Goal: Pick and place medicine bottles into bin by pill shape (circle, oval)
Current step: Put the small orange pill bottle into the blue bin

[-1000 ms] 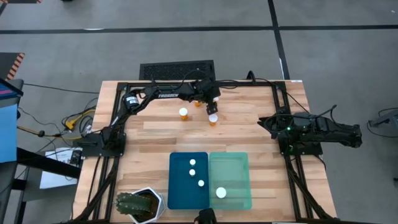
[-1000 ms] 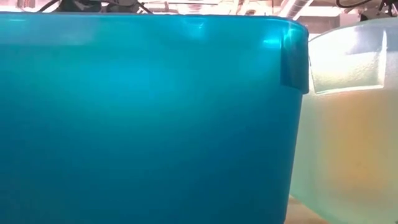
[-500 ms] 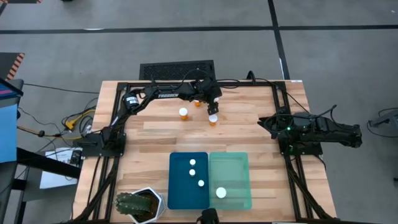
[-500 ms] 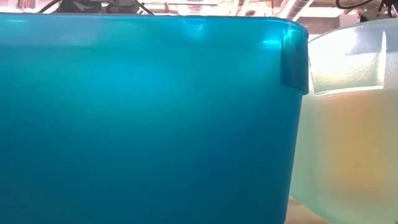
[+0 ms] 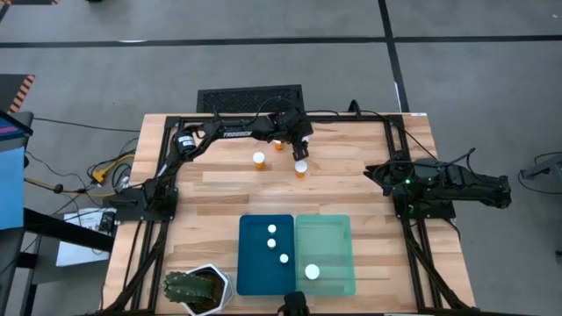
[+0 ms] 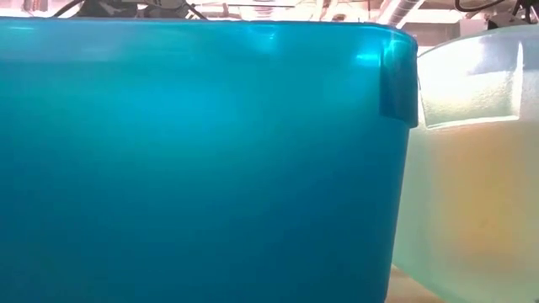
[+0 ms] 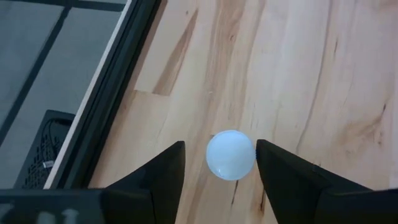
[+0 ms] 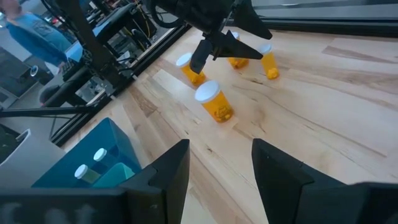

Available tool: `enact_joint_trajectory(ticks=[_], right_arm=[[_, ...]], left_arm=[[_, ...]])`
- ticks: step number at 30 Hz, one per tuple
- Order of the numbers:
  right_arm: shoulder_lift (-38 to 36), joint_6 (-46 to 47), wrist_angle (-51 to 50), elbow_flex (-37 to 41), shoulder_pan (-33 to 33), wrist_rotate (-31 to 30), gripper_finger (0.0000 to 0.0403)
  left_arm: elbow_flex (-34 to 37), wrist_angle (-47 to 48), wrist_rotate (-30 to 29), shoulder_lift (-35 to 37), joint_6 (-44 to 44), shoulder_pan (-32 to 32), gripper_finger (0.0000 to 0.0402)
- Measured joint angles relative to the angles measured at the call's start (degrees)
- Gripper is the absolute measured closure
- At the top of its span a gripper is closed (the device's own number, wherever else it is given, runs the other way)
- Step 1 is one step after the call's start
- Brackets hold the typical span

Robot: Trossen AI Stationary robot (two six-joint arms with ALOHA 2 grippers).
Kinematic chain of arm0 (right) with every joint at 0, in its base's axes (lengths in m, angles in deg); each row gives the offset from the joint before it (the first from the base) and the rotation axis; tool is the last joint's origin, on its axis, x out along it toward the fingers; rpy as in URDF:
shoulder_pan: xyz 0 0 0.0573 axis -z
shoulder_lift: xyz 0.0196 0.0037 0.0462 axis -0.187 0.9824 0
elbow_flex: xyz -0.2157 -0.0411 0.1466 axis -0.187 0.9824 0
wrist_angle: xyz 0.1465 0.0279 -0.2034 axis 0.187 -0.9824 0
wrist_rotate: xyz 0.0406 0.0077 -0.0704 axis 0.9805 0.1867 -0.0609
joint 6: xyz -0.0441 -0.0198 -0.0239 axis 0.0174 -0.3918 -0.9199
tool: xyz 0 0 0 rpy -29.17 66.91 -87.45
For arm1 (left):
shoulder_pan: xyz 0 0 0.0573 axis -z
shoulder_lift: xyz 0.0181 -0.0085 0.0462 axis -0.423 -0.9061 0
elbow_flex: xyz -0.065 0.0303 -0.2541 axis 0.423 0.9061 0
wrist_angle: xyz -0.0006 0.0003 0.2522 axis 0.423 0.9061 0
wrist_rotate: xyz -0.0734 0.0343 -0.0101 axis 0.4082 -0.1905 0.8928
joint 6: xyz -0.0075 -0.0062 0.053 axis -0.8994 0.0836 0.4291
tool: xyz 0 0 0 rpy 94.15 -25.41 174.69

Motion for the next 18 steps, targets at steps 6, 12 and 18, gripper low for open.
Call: enact_joint_trajectory(ticks=[6, 12, 18], right_arm=[[0.0, 0.0, 0.0, 0.0, 0.0, 0.0, 0.0222], [0.0, 0.0, 0.0, 0.0, 0.0, 0.0, 0.022], [0.0, 0.0, -0.1, 0.0, 0.0, 0.0, 0.0222]], left_arm=[[0.0, 0.0, 1.0, 0.0, 0.0, -0.5, 0.0233], [0.0, 0.0, 0.9, 0.0, 0.4, -0.5, 0.0254], [0.0, 0.0, 0.9, 0.0, 2.5, -0.7, 0.028]])
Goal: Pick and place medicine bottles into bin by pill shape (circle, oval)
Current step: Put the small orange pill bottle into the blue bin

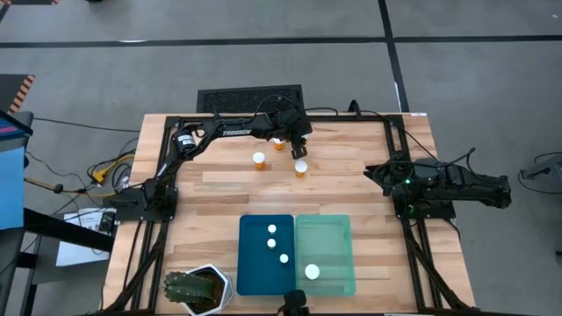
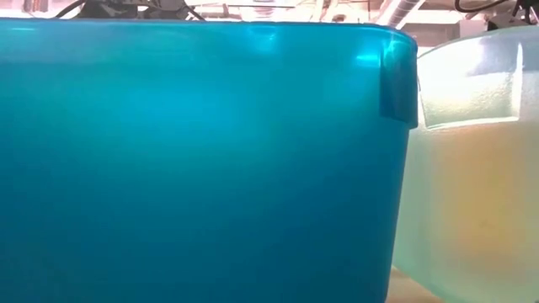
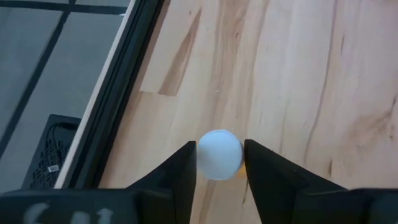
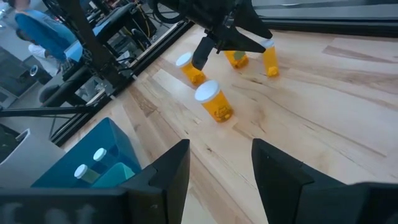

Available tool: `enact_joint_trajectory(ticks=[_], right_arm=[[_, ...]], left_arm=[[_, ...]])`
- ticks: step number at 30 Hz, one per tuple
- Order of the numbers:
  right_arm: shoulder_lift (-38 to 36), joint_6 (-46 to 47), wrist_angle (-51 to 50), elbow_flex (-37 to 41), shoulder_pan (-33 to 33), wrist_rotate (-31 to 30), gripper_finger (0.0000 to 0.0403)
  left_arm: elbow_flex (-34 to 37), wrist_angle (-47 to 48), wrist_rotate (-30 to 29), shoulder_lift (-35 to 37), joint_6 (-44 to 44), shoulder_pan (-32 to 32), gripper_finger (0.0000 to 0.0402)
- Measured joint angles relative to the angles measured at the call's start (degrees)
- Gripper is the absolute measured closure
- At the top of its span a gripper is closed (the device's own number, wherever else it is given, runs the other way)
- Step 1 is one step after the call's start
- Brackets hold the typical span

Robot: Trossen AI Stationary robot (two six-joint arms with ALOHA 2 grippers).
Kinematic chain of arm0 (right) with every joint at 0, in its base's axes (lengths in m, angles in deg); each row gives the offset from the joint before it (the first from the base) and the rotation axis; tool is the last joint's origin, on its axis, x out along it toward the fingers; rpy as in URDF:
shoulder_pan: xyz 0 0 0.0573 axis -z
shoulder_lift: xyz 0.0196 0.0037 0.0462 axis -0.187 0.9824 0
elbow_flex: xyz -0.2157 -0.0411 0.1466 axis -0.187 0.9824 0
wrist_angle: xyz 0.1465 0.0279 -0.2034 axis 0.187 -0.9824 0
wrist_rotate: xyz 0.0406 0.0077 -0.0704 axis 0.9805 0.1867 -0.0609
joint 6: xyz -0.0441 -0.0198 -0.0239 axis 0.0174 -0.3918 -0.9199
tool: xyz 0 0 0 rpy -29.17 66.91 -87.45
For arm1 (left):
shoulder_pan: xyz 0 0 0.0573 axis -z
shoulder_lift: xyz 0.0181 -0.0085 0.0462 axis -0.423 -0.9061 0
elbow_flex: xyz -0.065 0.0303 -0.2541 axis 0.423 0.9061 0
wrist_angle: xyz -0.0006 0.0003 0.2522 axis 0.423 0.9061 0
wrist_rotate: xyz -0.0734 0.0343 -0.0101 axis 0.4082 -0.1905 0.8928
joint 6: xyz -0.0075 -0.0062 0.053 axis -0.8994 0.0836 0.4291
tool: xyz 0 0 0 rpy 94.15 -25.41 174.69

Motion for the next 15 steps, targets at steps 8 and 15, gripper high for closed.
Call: enact_joint_trajectory(ticks=[8, 15], right_arm=[[0.0, 0.0, -0.1, 0.0, 0.0, 0.0, 0.022], [0.0, 0.0, -0.2, 0.0, 0.0, 0.0, 0.0224]], left_arm=[[0.0, 0.0, -1.0, 0.0, 0.3, 0.0, 0.0313], [0.0, 0.1, -1.7, 0.0, 0.6, 0.0, 0.0331]])
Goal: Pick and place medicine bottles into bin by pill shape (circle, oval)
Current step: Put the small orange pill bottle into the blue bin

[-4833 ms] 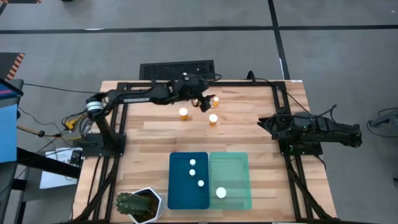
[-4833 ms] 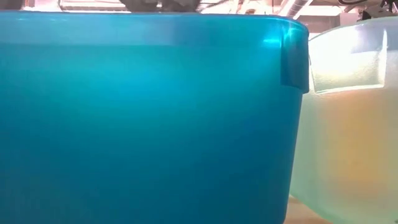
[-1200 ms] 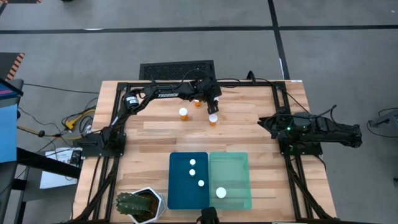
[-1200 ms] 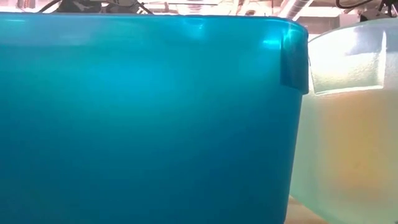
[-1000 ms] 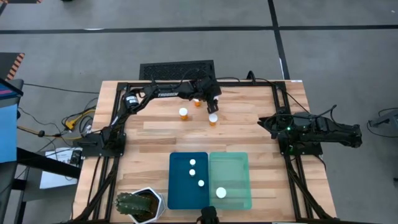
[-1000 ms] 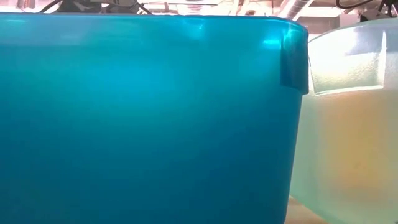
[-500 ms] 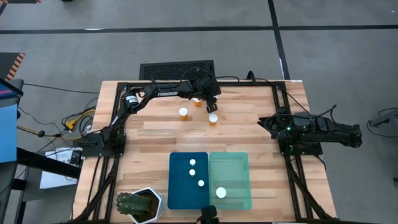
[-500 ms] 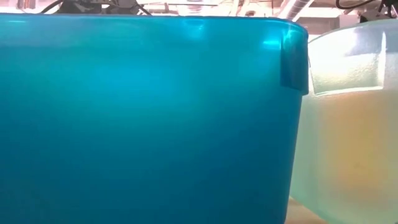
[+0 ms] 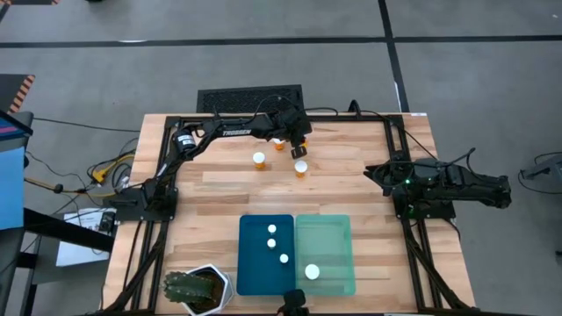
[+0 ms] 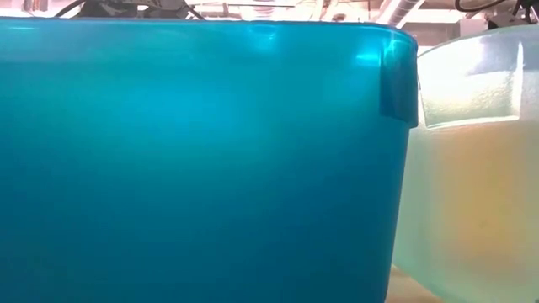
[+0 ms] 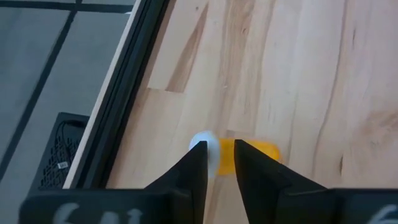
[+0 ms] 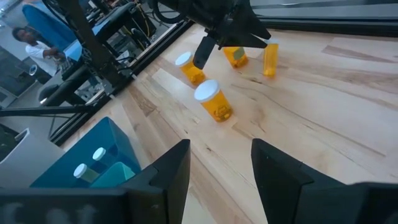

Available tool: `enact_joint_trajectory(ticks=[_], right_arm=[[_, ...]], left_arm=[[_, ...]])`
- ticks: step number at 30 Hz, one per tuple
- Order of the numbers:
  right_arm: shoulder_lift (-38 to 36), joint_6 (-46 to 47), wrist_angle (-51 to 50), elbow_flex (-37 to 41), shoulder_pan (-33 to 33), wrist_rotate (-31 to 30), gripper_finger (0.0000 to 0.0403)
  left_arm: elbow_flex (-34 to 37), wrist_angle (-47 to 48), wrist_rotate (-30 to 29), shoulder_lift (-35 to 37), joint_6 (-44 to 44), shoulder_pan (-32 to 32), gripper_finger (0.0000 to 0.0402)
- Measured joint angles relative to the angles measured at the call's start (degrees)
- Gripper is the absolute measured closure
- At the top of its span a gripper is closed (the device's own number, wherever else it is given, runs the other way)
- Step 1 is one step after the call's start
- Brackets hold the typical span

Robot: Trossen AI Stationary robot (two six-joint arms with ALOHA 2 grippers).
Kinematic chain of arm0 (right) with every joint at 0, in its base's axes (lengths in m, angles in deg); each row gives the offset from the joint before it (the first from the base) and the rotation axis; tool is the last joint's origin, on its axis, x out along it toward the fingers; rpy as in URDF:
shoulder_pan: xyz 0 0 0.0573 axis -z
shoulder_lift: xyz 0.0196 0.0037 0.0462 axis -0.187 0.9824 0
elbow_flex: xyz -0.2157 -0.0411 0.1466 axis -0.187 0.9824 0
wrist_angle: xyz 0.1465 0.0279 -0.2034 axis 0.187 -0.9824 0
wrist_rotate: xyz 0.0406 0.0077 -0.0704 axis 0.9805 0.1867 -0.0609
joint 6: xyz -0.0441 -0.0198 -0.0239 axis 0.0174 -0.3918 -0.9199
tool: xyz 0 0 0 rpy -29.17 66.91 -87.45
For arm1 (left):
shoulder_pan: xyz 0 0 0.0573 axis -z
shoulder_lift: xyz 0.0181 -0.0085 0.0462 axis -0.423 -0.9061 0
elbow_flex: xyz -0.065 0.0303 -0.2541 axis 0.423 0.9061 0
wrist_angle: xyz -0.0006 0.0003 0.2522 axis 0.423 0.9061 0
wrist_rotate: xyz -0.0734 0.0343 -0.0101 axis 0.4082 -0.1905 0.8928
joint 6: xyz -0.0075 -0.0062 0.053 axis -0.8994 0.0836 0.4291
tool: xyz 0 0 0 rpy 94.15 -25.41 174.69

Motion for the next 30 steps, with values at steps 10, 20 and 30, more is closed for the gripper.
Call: enact_joint_trajectory(ticks=[10, 20, 30], right_arm=[[0.0, -0.2, 0.0, 0.0, 0.0, 0.0, 0.0224], [1.1, 1.2, 5.1, 0.0, 0.0, 0.0, 0.0229], [27.5, -10.1, 18.0, -6.9, 4.8, -2.9, 0.0245]], left_arm=[[-0.4, 0.6, -1.4, 0.0, -1.0, 0.0, 0.0343], [-13.0, 14.0, 6.9, 0.0, -9.7, 1.6, 0.0329], [-30.4, 33.5, 9.2, 3.5, -10.1, 6.1, 0.0201]])
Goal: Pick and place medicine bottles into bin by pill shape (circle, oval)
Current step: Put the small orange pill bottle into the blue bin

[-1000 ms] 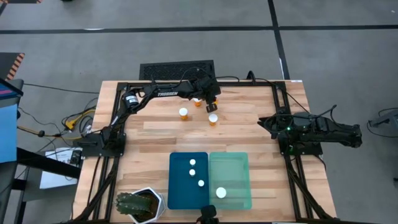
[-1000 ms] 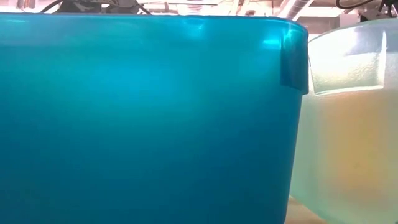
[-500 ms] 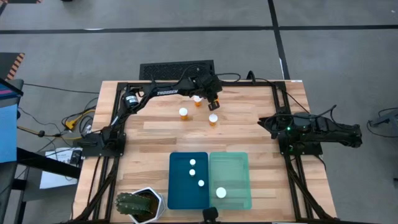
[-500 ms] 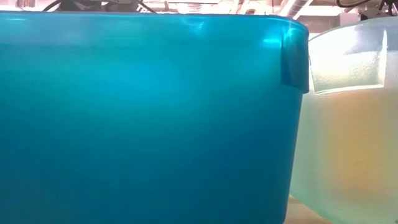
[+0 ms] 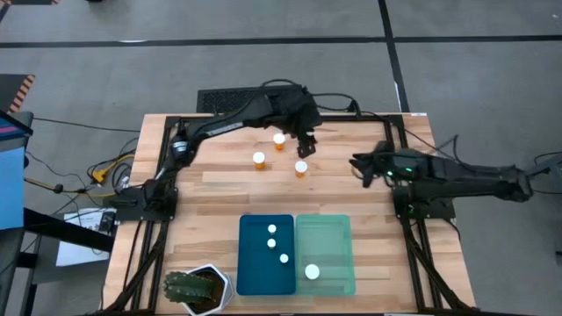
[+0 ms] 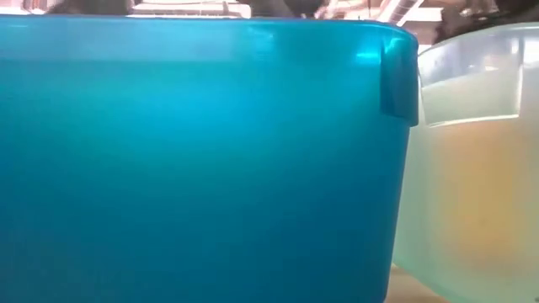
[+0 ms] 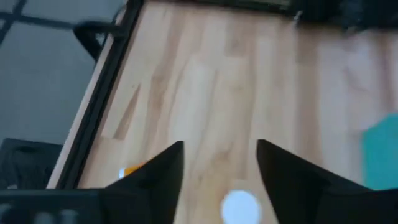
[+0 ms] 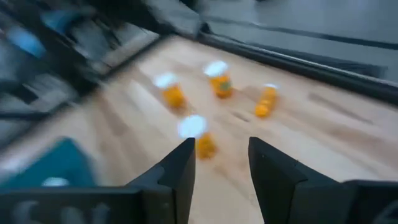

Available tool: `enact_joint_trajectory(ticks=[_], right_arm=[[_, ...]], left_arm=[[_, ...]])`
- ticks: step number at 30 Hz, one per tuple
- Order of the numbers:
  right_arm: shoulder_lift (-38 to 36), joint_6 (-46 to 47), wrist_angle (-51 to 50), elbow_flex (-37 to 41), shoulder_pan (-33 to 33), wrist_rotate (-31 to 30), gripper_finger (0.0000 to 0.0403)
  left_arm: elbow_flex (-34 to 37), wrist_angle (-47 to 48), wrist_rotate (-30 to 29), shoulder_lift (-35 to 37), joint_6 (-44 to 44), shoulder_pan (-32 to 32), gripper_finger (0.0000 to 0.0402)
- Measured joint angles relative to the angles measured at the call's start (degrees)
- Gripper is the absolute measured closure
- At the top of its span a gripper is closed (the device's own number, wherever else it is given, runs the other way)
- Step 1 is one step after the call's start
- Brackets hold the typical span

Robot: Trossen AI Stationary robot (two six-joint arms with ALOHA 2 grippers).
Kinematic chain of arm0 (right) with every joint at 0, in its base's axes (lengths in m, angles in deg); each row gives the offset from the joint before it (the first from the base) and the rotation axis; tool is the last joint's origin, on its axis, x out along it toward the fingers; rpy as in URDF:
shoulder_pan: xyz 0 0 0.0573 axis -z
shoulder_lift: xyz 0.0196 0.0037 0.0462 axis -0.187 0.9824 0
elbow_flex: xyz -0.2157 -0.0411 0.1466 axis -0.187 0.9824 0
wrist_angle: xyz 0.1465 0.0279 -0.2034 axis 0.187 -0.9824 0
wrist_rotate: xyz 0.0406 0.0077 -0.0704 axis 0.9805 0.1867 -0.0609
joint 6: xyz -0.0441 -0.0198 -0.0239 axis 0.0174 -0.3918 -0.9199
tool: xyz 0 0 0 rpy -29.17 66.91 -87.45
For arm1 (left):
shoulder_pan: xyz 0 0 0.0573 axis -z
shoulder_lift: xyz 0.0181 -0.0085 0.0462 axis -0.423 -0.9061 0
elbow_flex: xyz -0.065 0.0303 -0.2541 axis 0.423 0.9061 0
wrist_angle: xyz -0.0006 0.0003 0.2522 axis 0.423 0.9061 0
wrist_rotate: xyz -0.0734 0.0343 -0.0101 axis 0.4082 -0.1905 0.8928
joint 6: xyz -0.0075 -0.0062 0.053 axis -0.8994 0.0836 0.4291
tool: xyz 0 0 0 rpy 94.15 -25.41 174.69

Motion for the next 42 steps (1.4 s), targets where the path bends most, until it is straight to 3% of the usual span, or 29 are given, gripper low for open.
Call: enact_joint_trajectory(ticks=[3, 7, 10, 14, 21, 28, 32, 42], right_arm=[[10.7, -4.0, -1.3, -6.1, 4.2, 0.3, 0.0225], [24.5, -8.7, -1.4, -13.7, 11.3, 5.1, 0.0173], [34.4, -10.8, -0.6, -19.3, 16.1, 9.2, 0.0142], [46.7, -11.7, -1.2, -25.8, 20.2, 13.6, 0.0132], [64.6, -11.7, -1.8, -36.2, 20.4, 16.6, 0.0132], [76.4, -10.9, -5.8, -45.8, 19.8, 15.8, 0.0132], [81.3, -10.8, -10.8, -49.3, 20.1, 11.9, 0.0132], [85.2, -9.5, -11.7, -52.6, 21.5, 12.1, 0.0133]], left_arm=[[2.5, 1.9, -2.5, 6.3, -4.1, 1.4, 0.0156], [2.7, 6.5, -7.1, 13.3, -10.4, 2.2, 0.0121], [2.8, 7.8, -10.0, 18.0, -13.5, 2.4, 0.0117], [2.7, 8.6, -13.5, 23.8, -14.8, 2.5, 0.0116], [2.8, 13.0, -15.9, 30.2, -15.9, 2.1, 0.0116], [2.8, 16.6, -19.0, 33.7, -17.2, 2.1, 0.0116], [2.8, 17.7, -19.1, 34.4, -17.3, 2.1, 0.0116], [2.8, 18.9, -19.1, 34.6, -16.3, 2.1, 0.0116]])
